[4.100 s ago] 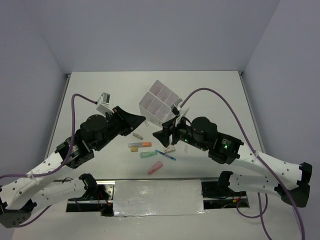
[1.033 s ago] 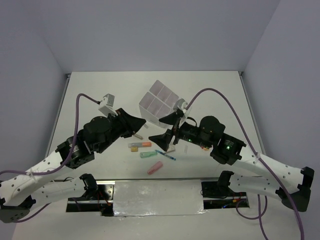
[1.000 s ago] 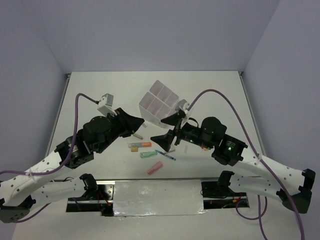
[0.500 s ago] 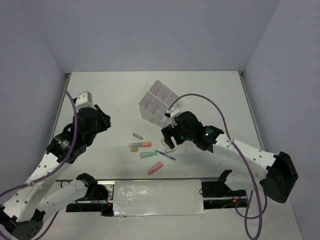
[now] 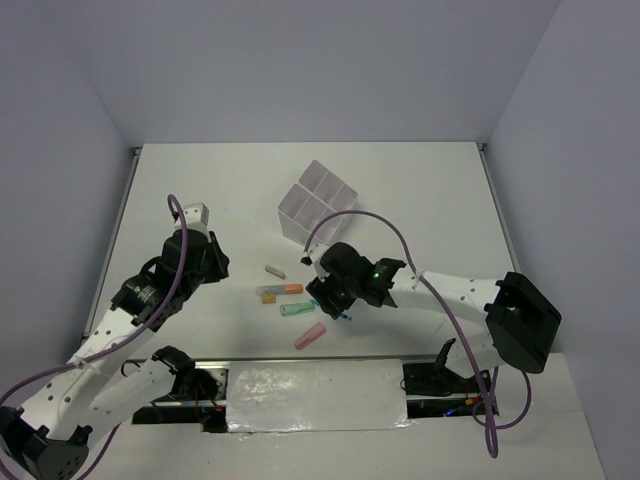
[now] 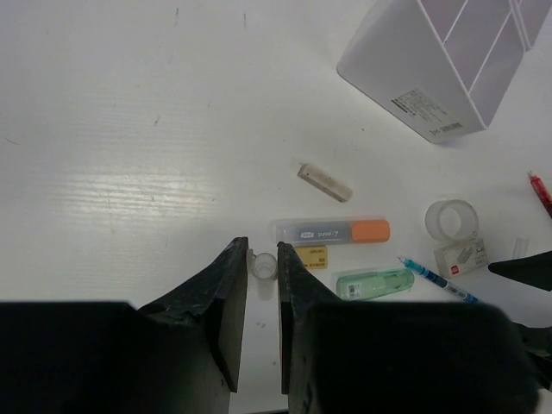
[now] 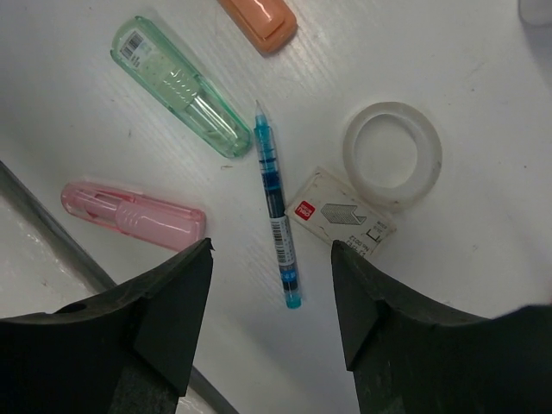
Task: Sort the stationery into containers
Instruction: Pick up the pen from the center of the board.
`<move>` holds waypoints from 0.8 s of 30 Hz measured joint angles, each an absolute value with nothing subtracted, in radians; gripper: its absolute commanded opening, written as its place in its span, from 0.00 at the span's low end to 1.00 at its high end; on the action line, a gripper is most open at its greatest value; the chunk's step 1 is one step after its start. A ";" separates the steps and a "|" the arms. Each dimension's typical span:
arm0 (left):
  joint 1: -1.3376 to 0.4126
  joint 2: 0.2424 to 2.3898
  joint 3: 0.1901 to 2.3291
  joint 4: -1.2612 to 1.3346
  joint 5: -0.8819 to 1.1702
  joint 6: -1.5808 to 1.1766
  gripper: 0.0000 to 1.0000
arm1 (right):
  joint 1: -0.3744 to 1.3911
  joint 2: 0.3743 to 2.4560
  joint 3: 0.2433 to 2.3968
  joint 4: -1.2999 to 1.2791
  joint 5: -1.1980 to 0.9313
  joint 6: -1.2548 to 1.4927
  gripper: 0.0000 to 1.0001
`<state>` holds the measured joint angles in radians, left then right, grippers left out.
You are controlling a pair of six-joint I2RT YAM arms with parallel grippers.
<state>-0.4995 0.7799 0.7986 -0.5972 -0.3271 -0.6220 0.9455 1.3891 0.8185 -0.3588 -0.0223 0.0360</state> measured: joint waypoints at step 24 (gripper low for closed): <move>-0.500 0.756 0.799 -0.572 -0.279 -0.578 0.00 | 0.966 1.440 0.791 -0.372 0.023 0.160 0.57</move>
<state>-0.4995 0.7559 0.7986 -0.5716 -0.2787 -0.5781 0.9657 1.4399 0.7906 -0.3717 0.0227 0.1596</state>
